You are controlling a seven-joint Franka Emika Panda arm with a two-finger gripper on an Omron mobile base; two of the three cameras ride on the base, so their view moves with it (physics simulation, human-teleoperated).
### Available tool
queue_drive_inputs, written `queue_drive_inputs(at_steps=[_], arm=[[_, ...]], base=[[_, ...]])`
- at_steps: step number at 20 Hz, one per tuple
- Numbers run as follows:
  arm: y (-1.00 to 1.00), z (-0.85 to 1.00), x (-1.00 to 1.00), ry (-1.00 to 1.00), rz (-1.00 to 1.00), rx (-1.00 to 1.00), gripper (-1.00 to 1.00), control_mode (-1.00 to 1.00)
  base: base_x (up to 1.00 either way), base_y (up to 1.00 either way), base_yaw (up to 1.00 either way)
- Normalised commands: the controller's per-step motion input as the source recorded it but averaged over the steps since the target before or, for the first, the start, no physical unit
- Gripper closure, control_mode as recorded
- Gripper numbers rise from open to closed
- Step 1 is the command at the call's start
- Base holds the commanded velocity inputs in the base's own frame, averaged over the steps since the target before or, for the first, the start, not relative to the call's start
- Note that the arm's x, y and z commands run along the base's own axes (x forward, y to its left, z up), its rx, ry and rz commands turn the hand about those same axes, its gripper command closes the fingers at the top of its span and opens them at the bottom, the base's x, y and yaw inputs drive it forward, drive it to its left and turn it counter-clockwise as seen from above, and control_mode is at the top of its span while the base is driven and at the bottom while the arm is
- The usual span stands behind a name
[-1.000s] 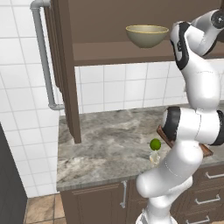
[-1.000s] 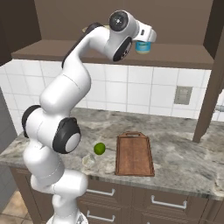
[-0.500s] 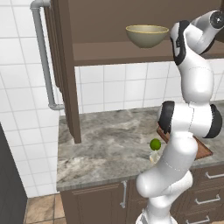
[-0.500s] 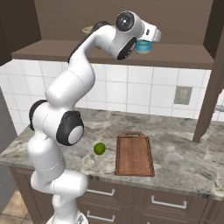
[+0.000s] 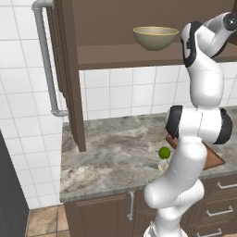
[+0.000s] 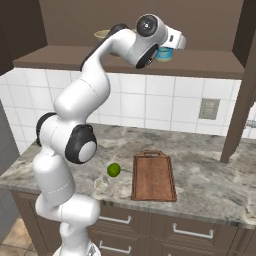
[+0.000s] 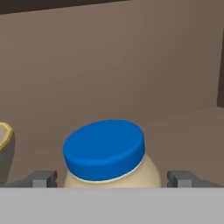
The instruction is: Open the cabinet. Place the bowl and condiment on the counter. Then place the lime and garlic on the cutting board.
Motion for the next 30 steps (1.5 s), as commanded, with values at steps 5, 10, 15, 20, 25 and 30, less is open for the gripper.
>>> queue_drive_inputs(at_steps=[5, 10, 15, 20, 25, 30], arm=[[0.0, -0.06, 0.0, 0.0, 0.0, 0.0, -1.0, -1.0], [0.0, -0.07, 0.0, 0.0, 0.0, 0.0, -1.0, -1.0], [0.0, -0.1, 0.02, 0.0, 0.0, 0.0, -1.0, -1.0], [0.0, -0.06, 0.04, 0.0, 0.0, 0.0, -1.0, -1.0], [0.0, -0.06, 0.09, 0.0, 0.0, 0.0, -1.0, -1.0], [0.0, -0.1, 0.18, 0.0, 0.0, 0.0, -1.0, -1.0]], base=[[0.0, 0.0, 0.0], [0.0, 0.0, 0.0], [0.0, 0.0, 0.0], [0.0, 0.0, 0.0], [0.0, 0.0, 0.0], [0.0, 0.0, 0.0]])
